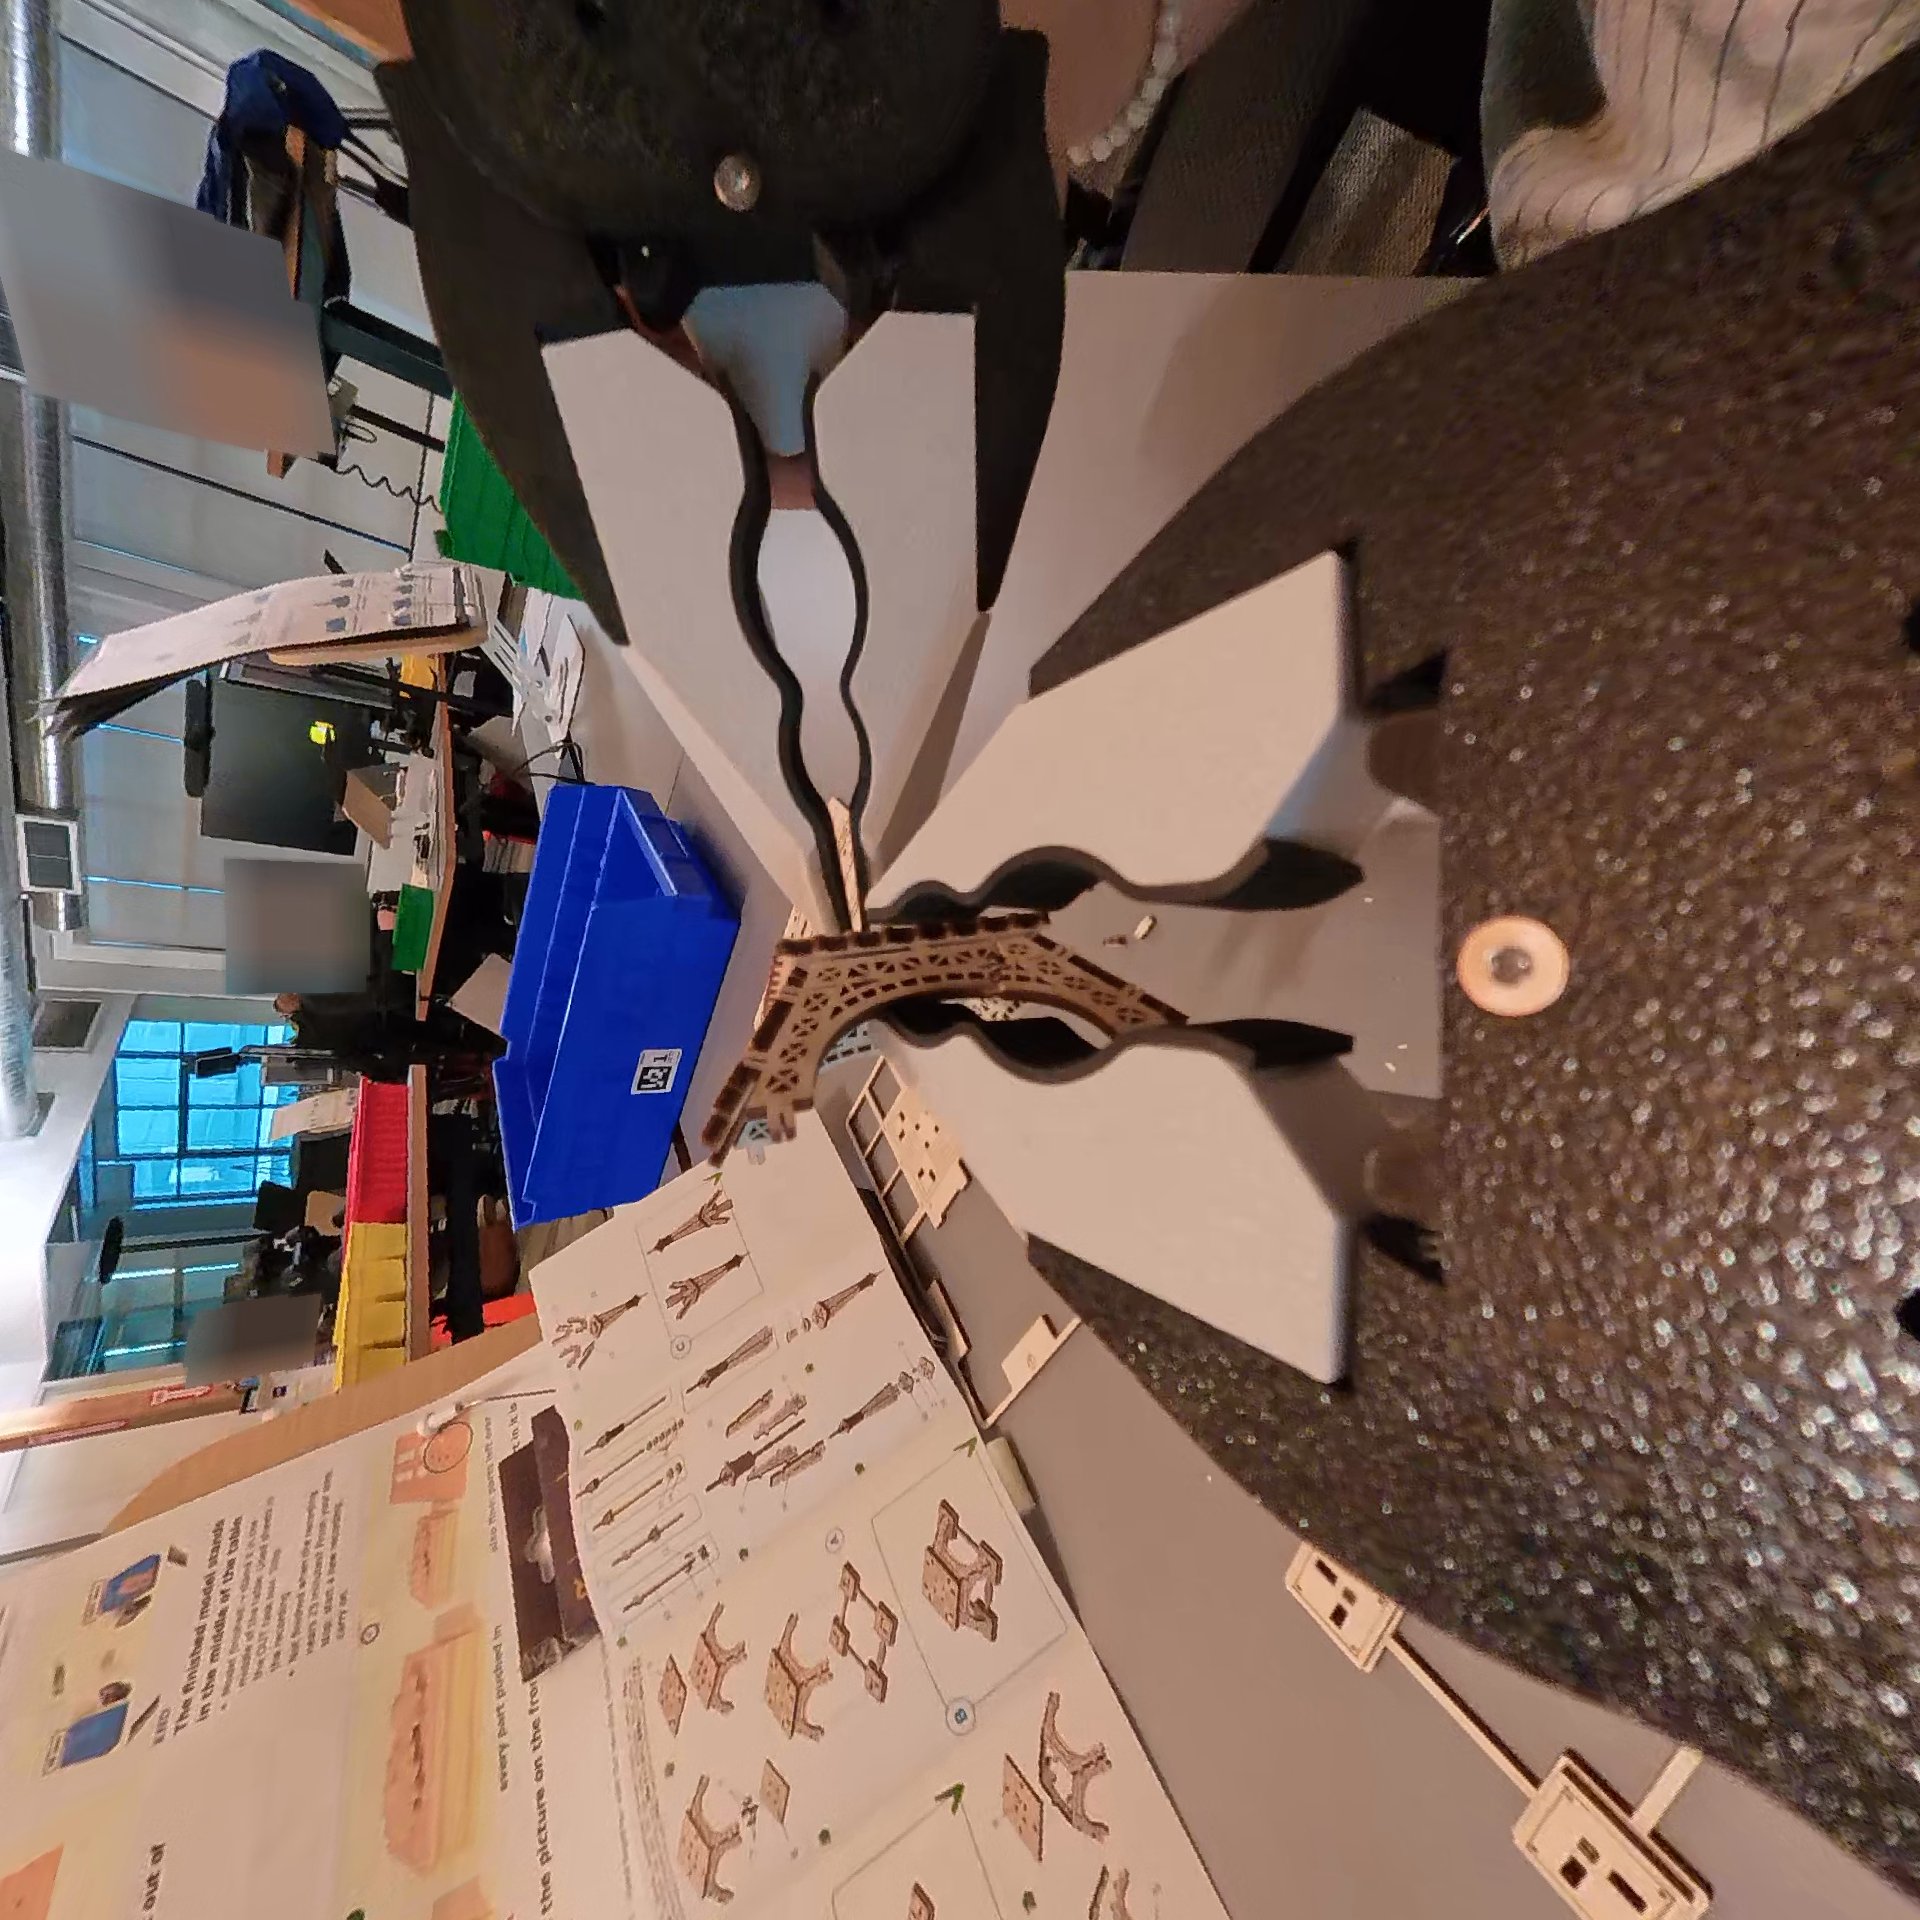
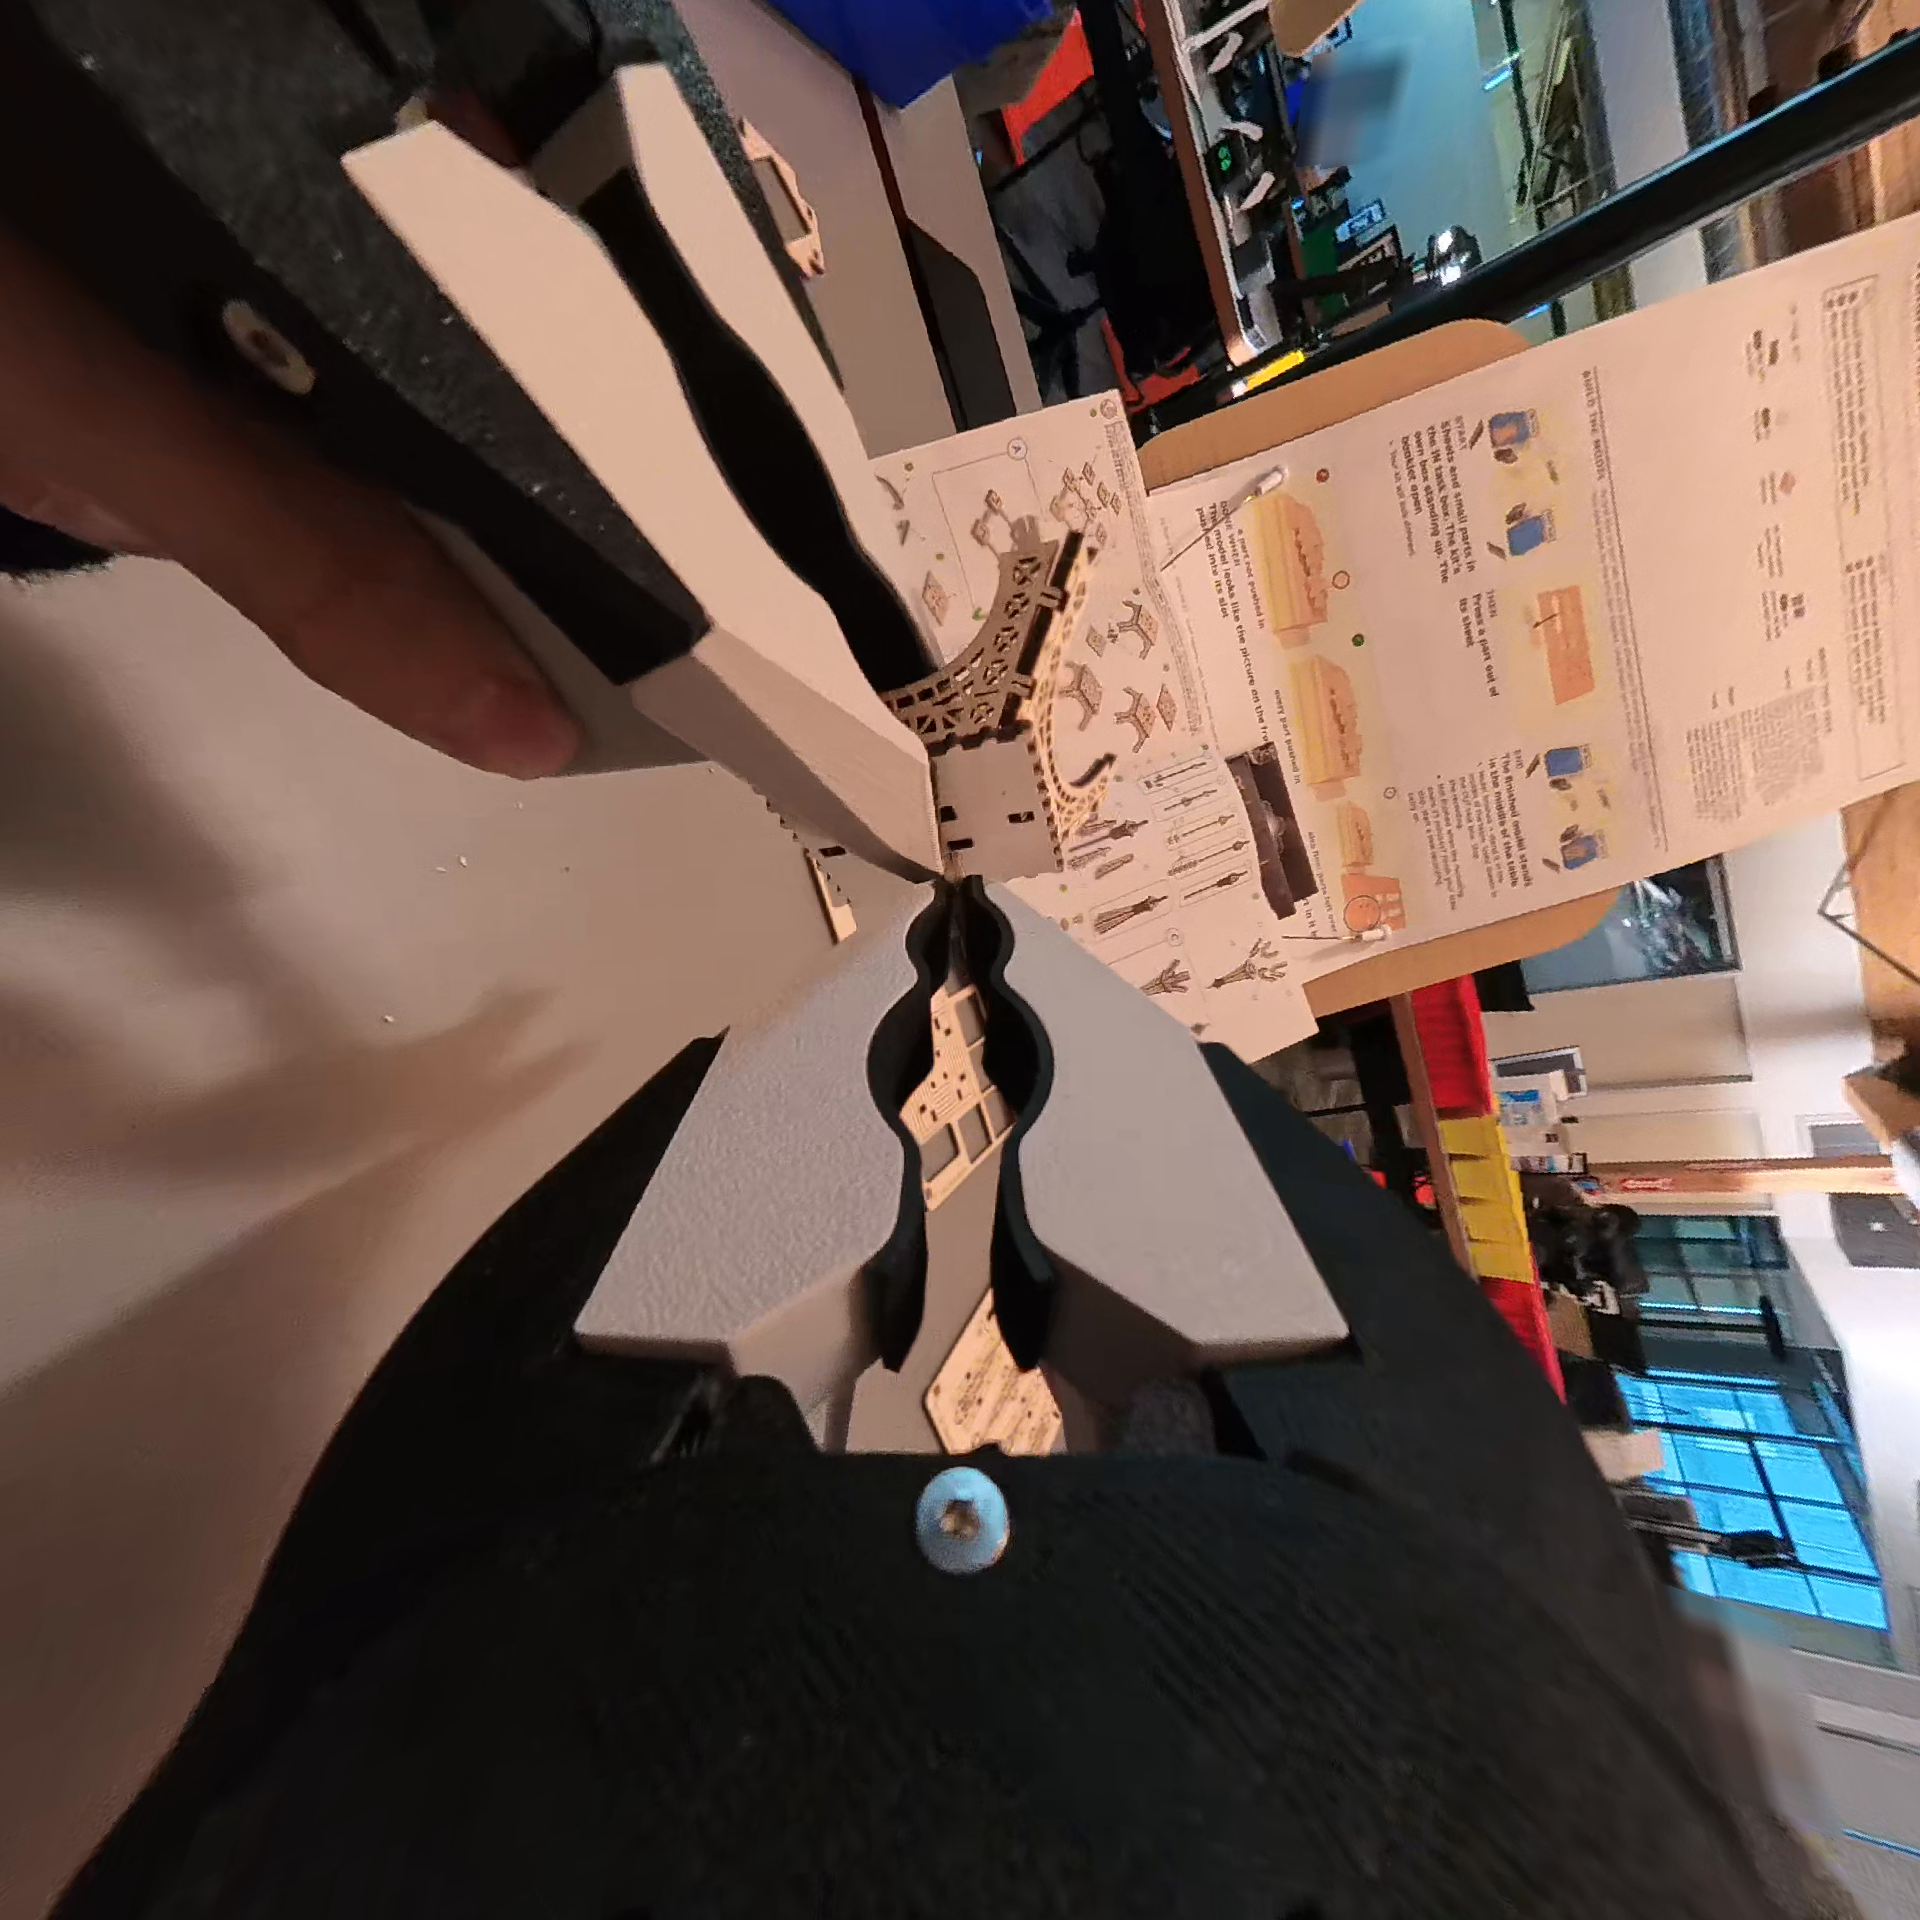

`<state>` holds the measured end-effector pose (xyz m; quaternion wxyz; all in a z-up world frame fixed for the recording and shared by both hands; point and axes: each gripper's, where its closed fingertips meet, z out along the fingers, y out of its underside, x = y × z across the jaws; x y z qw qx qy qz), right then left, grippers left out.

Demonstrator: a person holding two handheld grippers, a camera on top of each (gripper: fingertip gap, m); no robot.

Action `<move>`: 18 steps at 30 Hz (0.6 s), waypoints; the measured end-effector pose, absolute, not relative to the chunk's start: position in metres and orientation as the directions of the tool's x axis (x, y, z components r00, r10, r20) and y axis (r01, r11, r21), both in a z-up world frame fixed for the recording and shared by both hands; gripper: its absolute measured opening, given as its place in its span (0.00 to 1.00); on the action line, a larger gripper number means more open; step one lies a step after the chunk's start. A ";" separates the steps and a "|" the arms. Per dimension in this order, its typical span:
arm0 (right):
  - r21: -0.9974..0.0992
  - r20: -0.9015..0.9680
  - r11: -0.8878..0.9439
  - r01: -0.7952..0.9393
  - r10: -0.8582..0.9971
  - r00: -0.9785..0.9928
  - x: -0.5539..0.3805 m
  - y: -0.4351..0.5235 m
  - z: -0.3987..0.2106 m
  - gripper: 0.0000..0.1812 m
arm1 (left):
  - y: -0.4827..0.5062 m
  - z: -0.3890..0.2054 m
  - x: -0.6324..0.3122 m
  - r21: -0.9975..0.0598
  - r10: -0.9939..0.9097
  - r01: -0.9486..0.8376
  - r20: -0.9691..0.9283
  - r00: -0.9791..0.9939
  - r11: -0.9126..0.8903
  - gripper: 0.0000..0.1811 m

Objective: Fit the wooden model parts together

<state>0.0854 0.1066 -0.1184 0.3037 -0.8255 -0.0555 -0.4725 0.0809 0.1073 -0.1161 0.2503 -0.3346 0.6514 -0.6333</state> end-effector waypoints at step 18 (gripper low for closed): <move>-0.499 0.697 -0.787 0.362 -0.116 0.707 0.086 0.098 -0.168 0.00 | 0.137 -0.128 0.093 -0.986 -0.808 -0.164 0.064 -0.585 0.041 0.06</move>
